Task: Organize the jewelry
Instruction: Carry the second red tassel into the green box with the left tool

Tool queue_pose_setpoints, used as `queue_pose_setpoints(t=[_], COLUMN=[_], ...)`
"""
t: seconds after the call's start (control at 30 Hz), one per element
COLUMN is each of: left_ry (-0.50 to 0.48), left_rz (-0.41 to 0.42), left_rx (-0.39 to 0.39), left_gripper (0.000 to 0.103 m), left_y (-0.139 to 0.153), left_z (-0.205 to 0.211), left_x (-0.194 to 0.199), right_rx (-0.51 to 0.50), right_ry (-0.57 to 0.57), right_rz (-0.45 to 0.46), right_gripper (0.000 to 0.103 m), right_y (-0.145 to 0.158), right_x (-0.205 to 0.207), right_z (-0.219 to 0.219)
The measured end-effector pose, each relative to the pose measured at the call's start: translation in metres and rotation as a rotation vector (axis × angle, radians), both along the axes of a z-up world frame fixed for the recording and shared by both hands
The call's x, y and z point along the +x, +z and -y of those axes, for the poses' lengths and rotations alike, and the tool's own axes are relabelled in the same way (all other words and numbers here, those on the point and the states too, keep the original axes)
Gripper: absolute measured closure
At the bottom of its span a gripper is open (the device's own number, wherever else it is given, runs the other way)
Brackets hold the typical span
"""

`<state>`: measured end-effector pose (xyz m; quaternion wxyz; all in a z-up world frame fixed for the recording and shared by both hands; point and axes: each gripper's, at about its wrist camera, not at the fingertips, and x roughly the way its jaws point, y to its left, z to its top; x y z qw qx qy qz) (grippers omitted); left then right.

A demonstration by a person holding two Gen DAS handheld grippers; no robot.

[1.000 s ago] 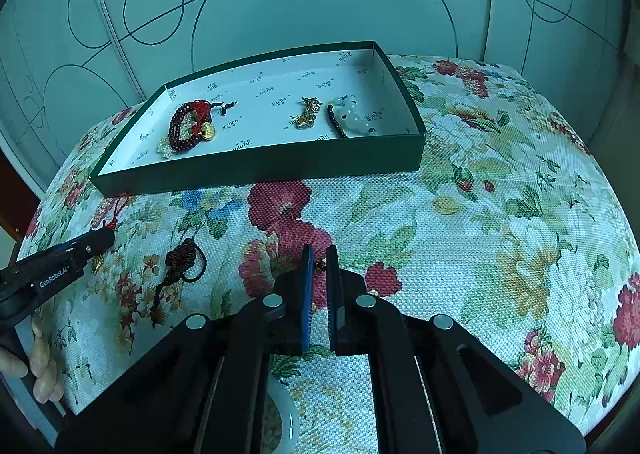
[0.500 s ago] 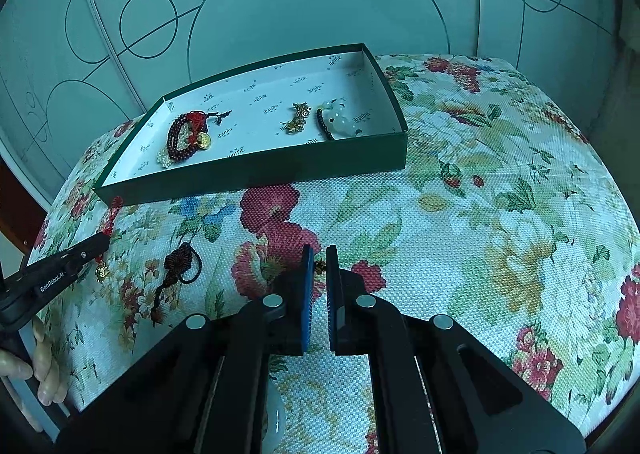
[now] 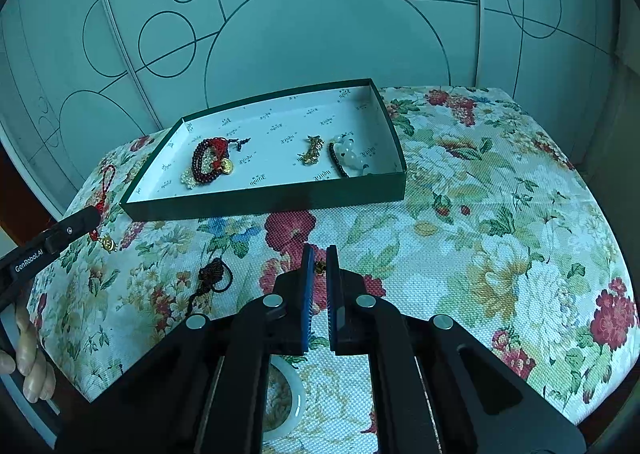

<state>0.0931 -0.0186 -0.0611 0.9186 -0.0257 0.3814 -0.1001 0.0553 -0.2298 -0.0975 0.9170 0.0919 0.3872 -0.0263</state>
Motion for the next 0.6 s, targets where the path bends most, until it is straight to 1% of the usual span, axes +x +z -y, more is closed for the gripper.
queue_pose_setpoints(t=[0.17,0.3,0.43,0.6], left_ry=[-0.024,-0.043,-0.058,-0.064], left_rz=[0.028,0.044,0.07,0.075], left_rx=[0.002,-0.009,0.001,0.001], left_gripper=[0.097,0.097,0.097,0.097], left_y=[0.012,0.022,0.03,0.034], left_z=[0.009,0.018,0.031,0.044], left_x=[0.004,0.015,0.032,0.064], right_rx=[-0.012,-0.014,-0.028,-0.019], right_ry=[0.015,0.029,0.037,0.042], right_rz=[0.035,0.062,0.086,0.095], right_gripper=[0.097,0.097,0.097,0.097], right_y=[0.017,0.029,0.039,0.046], right_x=[0.005,0.018,0.04,0.076], right_z=[-0.004,-0.006,-0.007,-0.008])
